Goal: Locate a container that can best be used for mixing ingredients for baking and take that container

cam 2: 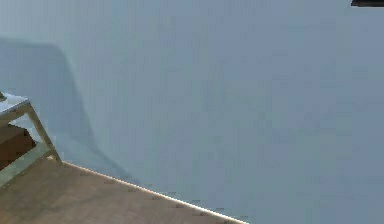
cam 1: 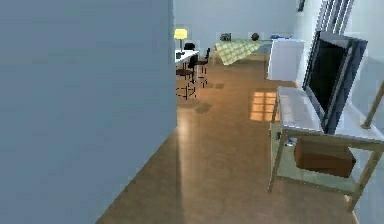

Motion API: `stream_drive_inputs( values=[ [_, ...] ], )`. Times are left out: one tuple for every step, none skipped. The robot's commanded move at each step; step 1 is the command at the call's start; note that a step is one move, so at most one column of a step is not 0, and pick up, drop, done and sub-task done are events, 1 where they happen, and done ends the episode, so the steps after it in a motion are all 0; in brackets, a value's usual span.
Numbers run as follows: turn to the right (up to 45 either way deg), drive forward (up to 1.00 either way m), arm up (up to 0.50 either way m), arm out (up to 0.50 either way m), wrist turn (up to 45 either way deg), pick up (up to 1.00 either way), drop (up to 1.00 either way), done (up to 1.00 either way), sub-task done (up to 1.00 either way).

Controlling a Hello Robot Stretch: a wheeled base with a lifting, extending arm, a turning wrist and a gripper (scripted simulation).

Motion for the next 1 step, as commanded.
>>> stream_drive_inputs(
  values=[
    [0.0, 1.0, 0.0, 0.0, 0.0, 0.0, 0.0, 0.0, 0.0]
  ],
)
